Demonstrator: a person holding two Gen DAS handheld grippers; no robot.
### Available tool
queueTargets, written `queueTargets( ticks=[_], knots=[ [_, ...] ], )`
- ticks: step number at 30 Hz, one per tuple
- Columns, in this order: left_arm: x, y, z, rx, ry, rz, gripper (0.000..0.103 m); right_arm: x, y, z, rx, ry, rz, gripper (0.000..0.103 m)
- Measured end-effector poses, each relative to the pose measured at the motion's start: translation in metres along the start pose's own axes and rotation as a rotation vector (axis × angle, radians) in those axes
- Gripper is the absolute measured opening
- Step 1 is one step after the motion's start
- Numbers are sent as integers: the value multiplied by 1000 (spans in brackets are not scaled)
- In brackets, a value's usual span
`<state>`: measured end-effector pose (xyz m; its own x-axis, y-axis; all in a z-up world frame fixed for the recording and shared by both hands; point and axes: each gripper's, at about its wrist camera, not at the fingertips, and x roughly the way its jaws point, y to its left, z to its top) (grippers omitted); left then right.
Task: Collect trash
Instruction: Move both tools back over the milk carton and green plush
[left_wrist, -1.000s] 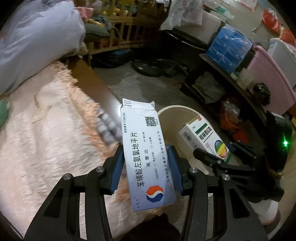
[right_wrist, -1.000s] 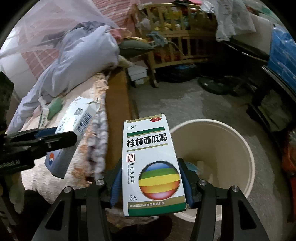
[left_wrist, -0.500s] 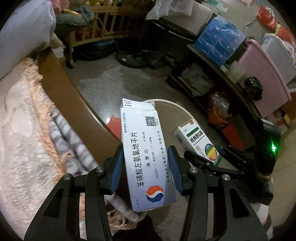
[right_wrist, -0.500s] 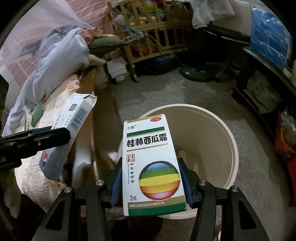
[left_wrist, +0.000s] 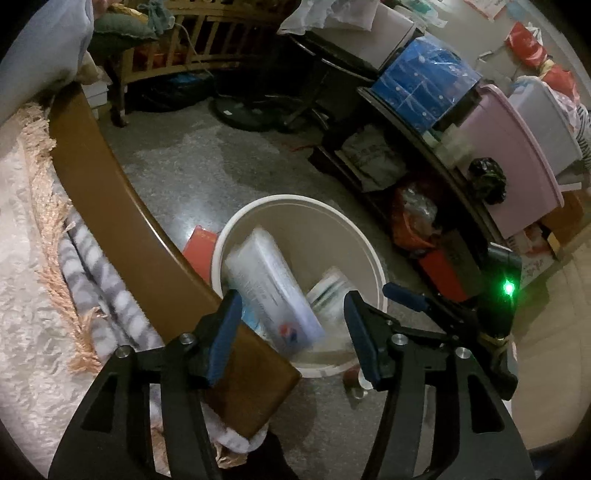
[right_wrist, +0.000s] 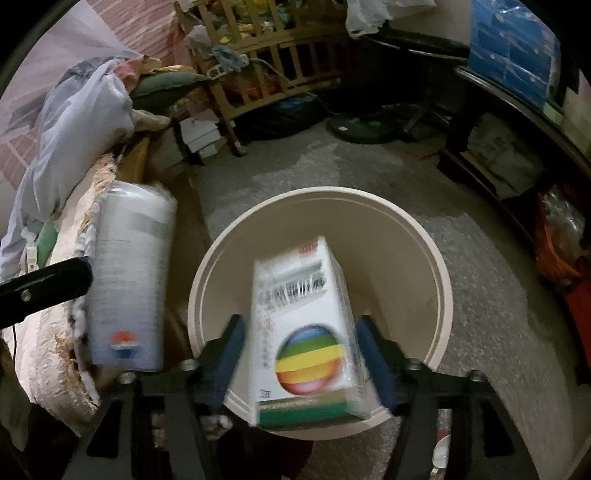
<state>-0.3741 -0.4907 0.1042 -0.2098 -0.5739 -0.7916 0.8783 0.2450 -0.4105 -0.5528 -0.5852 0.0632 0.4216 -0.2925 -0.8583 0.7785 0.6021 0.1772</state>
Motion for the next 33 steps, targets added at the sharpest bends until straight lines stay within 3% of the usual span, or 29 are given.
queueTargets(
  ticks=[3, 8, 17, 24, 33],
  knots=[
    [-9, 5, -4, 4, -13, 28, 56, -4, 4, 0, -4, -6, 8, 68],
    [-35, 24, -13, 29, -58, 170, 56, -10, 24, 1, -35, -15, 46, 68],
    [-83, 84, -37, 22, -117, 384, 56, -12, 100, 6, -141, -17, 159, 69],
    [-121, 148, -58, -60, -145, 463, 56, -2, 170, 11, -247, 11, 227, 68],
    [-188, 259, -87, -259, -202, 560, 56, 26, 276, 16, -417, 81, 317, 69]
  ],
)
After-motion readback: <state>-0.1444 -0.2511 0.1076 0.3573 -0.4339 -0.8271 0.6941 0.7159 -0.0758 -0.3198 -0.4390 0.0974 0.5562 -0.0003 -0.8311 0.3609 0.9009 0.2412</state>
